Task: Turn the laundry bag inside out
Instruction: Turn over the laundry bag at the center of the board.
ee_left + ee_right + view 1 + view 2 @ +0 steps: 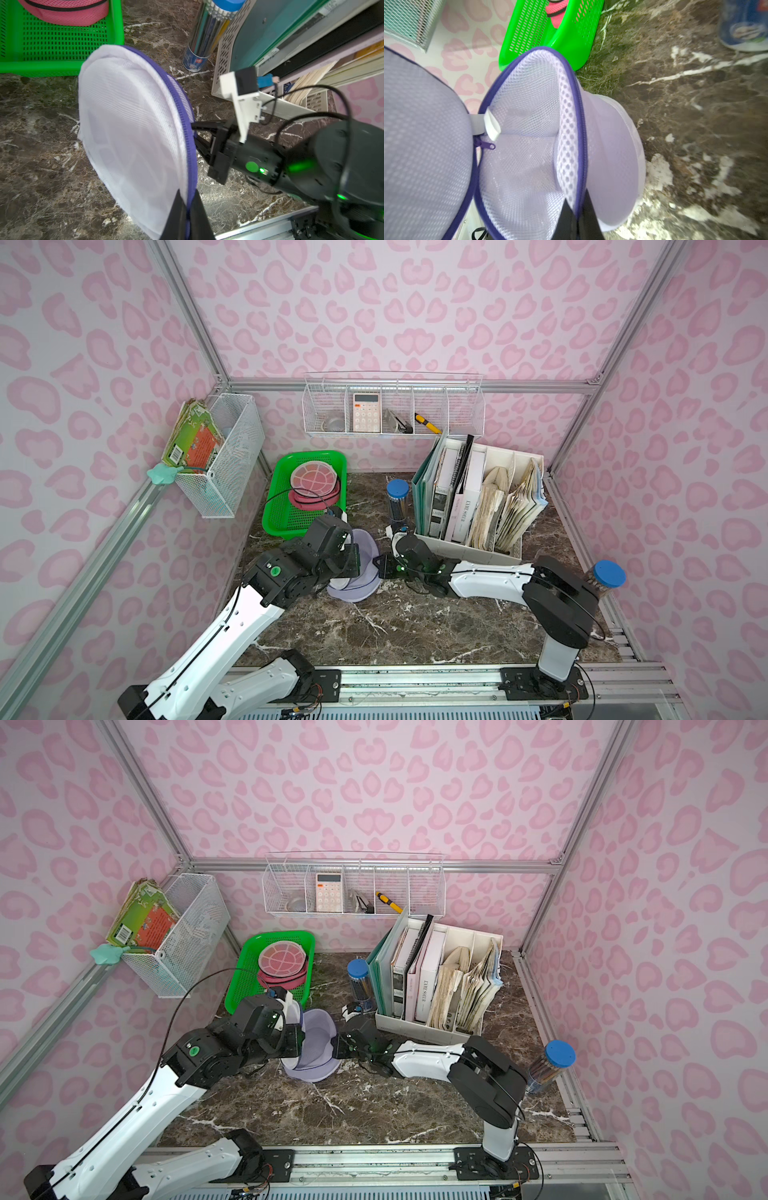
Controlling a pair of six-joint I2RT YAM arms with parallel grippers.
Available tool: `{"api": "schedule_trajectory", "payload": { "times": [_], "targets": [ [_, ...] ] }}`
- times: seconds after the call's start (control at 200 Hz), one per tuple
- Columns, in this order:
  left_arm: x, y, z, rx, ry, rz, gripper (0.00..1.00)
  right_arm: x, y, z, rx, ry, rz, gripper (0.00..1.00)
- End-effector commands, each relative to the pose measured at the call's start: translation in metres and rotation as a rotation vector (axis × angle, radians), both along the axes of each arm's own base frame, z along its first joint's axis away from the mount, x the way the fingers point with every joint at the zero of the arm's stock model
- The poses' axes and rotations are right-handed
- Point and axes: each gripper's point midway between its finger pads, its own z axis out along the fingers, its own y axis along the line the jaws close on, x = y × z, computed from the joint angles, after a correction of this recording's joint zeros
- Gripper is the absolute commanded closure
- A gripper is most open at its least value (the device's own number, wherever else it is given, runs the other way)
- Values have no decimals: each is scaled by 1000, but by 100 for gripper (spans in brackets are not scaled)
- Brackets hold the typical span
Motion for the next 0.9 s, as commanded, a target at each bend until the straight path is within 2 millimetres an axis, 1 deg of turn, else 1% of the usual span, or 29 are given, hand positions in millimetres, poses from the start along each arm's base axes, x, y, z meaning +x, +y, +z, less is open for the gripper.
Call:
{"api": "schedule_trajectory", "payload": {
  "times": [0.0, 0.13, 0.23, 0.26, 0.27, 0.3, 0.35, 0.365, 0.38, 0.46, 0.485, 0.495, 0.585, 0.635, 0.7, 0.805, 0.855, 0.895],
  "targets": [
    [0, 12, 0, -30, 37, 29, 100, -7, -17, 9, -23, -7, 1, 100],
    [10, 29, -7, -76, 77, 95, 100, -22, -39, 10, -78, 26, 27, 100],
    [17, 45, -21, -77, 111, 141, 99, -30, -54, 11, -112, 42, 29, 100],
    [17, 50, -25, -66, 123, 156, 94, -32, -57, 12, -117, 46, 28, 100],
    [18, 52, -27, -62, 130, 161, 90, -32, -57, 12, -119, 48, 29, 100],
    [19, 58, -31, -52, 139, 178, 78, -34, -59, 12, -124, 55, 29, 100],
    [19, 64, -38, -48, 157, 201, 49, -36, -60, 12, -128, 64, 37, 100],
    [19, 66, -40, -46, 160, 206, 44, -37, -60, 11, -130, 68, 40, 100],
    [19, 67, -42, -45, 163, 207, 43, -37, -60, 11, -130, 71, 41, 100],
    [18, 72, -47, -31, 172, 225, 41, -37, -59, 9, -145, 83, 41, 100],
    [17, 75, -47, -20, 173, 237, 37, -37, -59, 9, -150, 85, 41, 100],
    [17, 77, -48, -16, 175, 242, 35, -36, -58, 9, -151, 85, 40, 100],
    [13, 94, -47, 53, 169, 288, 32, -33, -59, 9, -166, 80, 26, 100],
    [10, 101, -47, 93, 168, 303, 33, -31, -59, 11, -168, 73, 23, 100],
    [9, 106, -45, 121, 171, 311, 33, -29, -59, 14, -172, 65, 19, 100],
    [10, 96, -37, 76, 172, 271, 33, -27, -59, 15, -172, 62, 18, 100],
    [9, 78, -33, 4, 177, 197, 34, -26, -60, 15, -171, 61, 17, 100],
    [9, 61, -32, -68, 186, 130, 37, -26, -61, 14, -173, 62, 15, 96]
  ]
}}
